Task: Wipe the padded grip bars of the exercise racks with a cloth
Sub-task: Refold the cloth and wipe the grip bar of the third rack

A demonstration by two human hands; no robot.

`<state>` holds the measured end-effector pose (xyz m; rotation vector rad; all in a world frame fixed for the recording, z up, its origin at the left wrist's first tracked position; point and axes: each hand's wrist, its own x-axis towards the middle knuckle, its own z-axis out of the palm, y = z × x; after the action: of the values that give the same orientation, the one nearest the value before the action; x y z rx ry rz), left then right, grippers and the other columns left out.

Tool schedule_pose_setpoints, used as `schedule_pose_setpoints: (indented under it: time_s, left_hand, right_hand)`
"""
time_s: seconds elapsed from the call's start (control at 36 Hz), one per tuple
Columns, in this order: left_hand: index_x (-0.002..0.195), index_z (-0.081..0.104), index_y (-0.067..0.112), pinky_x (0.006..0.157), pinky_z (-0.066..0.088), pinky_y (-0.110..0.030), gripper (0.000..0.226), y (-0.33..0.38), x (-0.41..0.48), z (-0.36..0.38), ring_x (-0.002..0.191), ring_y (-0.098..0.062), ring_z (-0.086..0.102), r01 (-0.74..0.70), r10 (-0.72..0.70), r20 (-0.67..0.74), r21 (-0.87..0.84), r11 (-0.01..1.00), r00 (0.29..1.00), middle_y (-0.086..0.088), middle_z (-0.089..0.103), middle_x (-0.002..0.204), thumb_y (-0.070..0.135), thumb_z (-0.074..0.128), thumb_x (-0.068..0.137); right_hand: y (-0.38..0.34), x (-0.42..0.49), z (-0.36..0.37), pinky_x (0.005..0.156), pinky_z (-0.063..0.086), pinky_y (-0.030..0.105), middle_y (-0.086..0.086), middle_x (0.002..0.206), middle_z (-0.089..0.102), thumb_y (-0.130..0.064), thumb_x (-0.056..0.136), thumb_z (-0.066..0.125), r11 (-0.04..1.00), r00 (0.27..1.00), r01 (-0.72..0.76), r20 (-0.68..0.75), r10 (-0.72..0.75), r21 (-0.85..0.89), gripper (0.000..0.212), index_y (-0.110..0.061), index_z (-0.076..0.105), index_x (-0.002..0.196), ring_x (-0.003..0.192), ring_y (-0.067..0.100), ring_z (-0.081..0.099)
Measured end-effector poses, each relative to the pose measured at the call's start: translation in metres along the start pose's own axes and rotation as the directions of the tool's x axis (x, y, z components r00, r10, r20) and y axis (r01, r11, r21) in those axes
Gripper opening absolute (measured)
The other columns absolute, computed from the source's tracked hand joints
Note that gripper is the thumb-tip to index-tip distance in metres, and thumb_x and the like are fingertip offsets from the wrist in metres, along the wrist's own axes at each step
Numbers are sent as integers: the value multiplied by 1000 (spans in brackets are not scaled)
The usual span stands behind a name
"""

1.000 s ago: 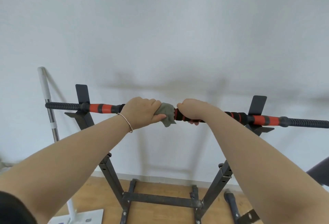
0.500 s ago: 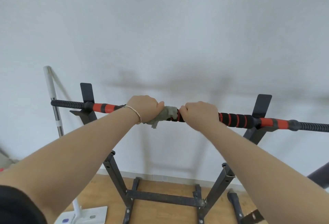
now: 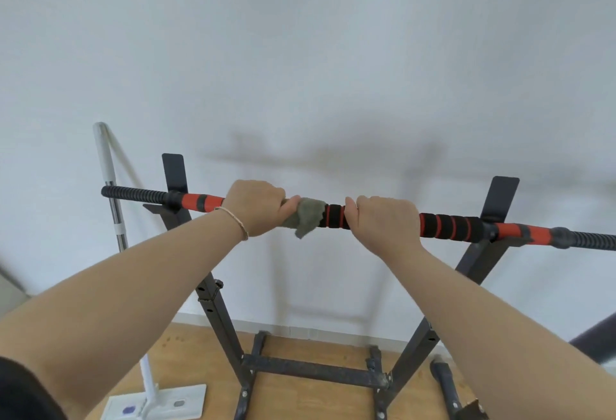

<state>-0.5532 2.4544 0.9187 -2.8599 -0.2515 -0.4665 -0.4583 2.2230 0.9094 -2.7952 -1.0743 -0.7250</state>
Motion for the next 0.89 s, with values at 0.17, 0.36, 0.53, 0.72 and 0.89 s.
schedule_pose_setpoints:
  time_s: [0.17,0.36,0.53,0.72,0.89]
  left_hand:
    - [59,36,23,47,22,-27,61,12,-7,2,45,-15,43,66,-65,-64,20,998,996,7,45,55,59,-5,86]
    - [61,39,20,49,14,-29,58,13,-15,3,47,-22,39,96,-91,-104,42,995,990,8,34,51,55,6,93]
    - [68,44,21,48,23,-27,54,10,-4,4,56,-21,50,28,-27,-16,93,995,1000,6,50,61,44,1,91]
    - [60,55,17,52,33,-29,66,-1,11,-5,57,-18,53,111,-102,194,-37,993,976,0,57,59,49,11,97]
    - [78,54,14,52,38,-34,57,-31,-23,1,61,-24,53,-131,132,-67,29,991,989,0,54,68,49,14,97]
  right_hand:
    - [5,30,-3,52,28,25,-1,57,50,-47,92,26,991,951,-119,293,97,58,51,-16,50,59,49,19,43]
    - [-32,61,-24,53,43,27,7,57,69,-36,94,27,834,627,-453,778,47,316,46,-7,60,80,45,25,64]
    - [-29,43,-13,53,37,27,3,62,64,-15,91,40,983,899,-62,437,-20,174,15,-10,46,78,44,22,48]
    - [-37,5,3,48,23,26,-1,49,34,-15,93,18,994,986,93,-136,-101,-59,45,-15,47,60,43,23,32]
    - [-38,9,-1,49,12,20,-3,45,21,-1,61,68,995,975,76,-206,-86,-59,42,-18,30,55,39,18,18]
